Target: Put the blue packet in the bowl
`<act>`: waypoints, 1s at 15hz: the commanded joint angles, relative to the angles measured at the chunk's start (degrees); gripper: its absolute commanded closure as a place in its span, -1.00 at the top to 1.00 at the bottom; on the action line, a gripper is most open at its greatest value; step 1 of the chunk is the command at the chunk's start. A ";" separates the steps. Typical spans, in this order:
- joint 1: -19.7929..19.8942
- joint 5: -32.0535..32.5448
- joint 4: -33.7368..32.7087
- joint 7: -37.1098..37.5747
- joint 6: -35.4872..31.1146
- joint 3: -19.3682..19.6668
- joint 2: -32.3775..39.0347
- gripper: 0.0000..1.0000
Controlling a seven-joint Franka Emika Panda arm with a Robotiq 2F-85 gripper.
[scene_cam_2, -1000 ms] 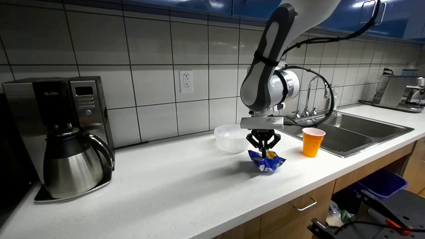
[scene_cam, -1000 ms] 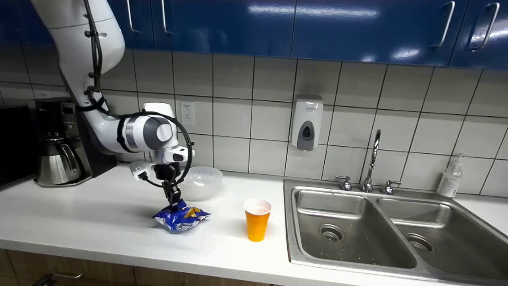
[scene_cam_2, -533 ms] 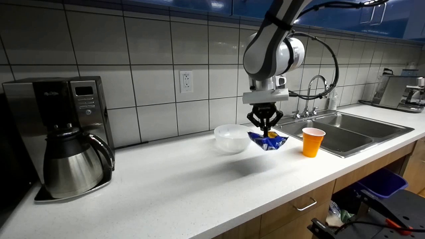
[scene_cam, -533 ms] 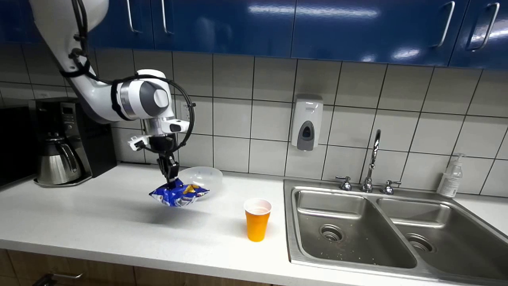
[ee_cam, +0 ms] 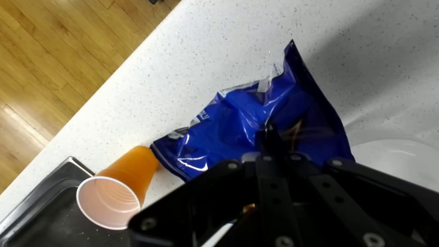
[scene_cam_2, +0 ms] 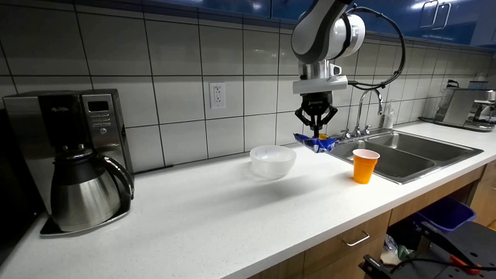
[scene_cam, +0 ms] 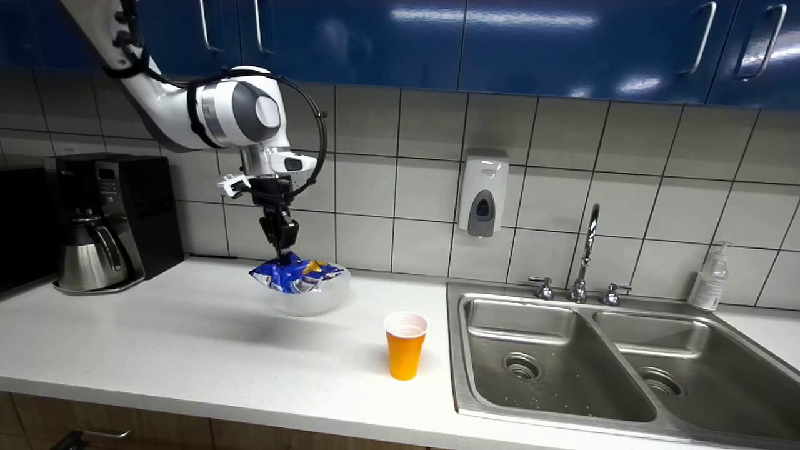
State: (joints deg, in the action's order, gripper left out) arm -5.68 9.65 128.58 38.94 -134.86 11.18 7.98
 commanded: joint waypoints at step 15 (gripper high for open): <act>0.88 -0.55 -31.63 -1.13 0.95 -1.35 26.88 -1.00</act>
State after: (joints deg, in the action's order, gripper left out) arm -4.27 9.40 102.50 36.83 -134.74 9.62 30.51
